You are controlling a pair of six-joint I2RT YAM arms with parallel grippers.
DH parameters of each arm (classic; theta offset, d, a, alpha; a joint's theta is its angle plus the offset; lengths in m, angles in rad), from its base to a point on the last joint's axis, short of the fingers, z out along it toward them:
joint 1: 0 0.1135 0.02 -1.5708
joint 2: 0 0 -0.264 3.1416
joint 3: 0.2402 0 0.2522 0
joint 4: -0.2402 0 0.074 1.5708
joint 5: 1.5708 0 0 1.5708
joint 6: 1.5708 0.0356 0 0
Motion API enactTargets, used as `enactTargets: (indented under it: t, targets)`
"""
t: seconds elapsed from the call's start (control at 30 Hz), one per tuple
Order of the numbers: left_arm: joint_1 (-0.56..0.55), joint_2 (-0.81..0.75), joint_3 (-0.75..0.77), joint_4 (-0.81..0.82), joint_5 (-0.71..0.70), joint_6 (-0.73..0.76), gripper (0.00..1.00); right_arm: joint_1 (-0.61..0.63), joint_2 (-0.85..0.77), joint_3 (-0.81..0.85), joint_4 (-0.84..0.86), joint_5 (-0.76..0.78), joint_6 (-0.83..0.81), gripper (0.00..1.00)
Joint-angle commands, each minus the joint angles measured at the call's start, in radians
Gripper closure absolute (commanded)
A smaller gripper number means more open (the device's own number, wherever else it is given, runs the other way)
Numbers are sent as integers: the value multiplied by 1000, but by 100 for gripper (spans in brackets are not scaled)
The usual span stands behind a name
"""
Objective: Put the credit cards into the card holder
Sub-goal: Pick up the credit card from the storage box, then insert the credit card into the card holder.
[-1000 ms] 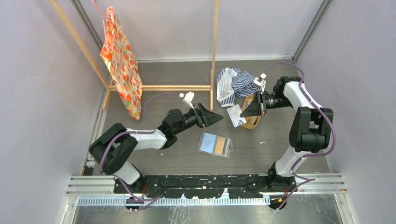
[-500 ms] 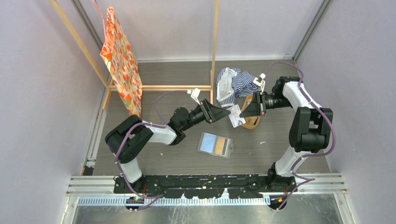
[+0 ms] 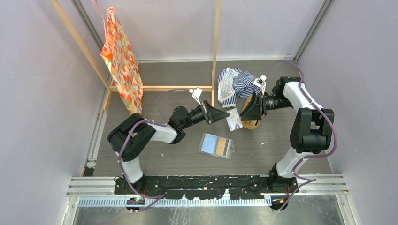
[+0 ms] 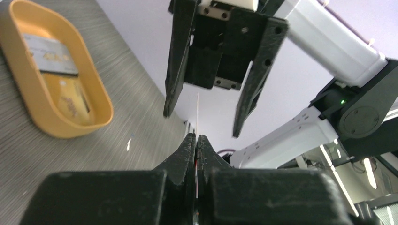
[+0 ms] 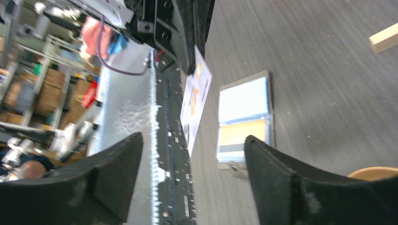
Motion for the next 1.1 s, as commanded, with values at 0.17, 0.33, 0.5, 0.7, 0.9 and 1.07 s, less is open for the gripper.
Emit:
enactTargets:
  t: [0.17,0.33,0.5,0.7,0.9,1.07]
  targets:
    - [199,-199,-135,-261,512,215,100,8,-274,-52,229,244,238,0]
    - [219,-334,-33,-889,508,579,100,65,-575,-268,871,593,714,0]
    - [228,-275,19,-942,543,627,100,104,-447,-230,657,216,676,0]
    - [229,-141,57,-875,590,580,100,299,-437,-418,774,495,587,20]
    - [228,-62,70,-797,606,529,100,469,-415,-431,826,638,524,54]
    - [229,21,107,-792,603,526,100,570,-352,-420,792,725,456,75]
